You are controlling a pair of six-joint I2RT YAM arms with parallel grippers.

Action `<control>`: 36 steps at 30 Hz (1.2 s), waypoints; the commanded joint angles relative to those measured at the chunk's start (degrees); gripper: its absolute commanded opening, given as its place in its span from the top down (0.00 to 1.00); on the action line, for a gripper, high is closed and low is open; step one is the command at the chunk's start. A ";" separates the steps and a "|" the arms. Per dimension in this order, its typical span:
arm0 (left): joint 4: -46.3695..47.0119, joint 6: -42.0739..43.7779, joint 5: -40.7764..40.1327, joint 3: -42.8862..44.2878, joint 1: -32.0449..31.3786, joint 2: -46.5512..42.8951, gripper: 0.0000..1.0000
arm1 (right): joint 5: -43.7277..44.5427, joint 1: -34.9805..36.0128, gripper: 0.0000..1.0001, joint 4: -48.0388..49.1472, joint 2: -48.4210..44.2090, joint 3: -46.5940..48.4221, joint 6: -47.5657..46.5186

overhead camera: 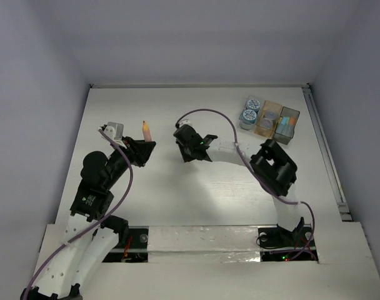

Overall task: Sort the stationery into containers
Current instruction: Close the pen cap on the pen.

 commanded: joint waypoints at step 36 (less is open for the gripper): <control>-0.11 -4.18 3.08 -3.82 -5.47 3.65 1.00 | -6.49 5.62 1.00 34.08 -27.54 -6.75 11.14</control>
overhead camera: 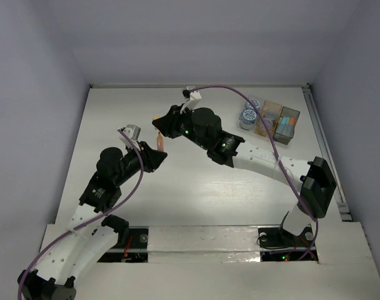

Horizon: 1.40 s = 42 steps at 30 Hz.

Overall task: Sort the stationery into containers
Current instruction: Close the pen cap on the pen.

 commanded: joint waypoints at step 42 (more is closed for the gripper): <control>1.18 1.40 -8.81 3.53 -0.25 -2.06 1.00 | 5.48 6.87 1.00 2.14 2.03 -2.30 -0.79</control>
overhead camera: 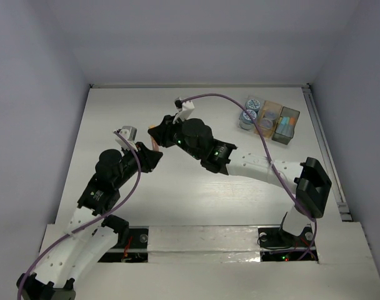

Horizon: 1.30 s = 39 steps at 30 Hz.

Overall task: Sort the stationery into containers
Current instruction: Close the pen cap on the pen.

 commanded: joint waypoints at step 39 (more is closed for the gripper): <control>13.29 5.58 -0.90 19.81 -0.16 7.15 1.00 | -16.12 4.35 1.00 6.45 -9.10 -28.21 8.52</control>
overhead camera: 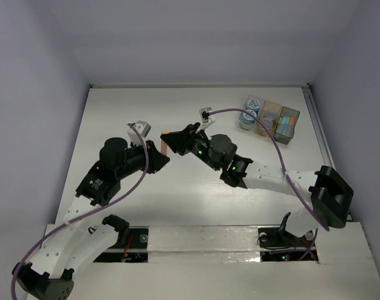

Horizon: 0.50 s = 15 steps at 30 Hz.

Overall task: Sort the stationery into containers
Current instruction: Close the pen cap on the pen.

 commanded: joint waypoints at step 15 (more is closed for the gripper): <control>25.41 1.10 -8.93 18.97 0.97 6.75 1.00 | -9.82 11.14 1.00 -11.17 5.89 -10.47 6.25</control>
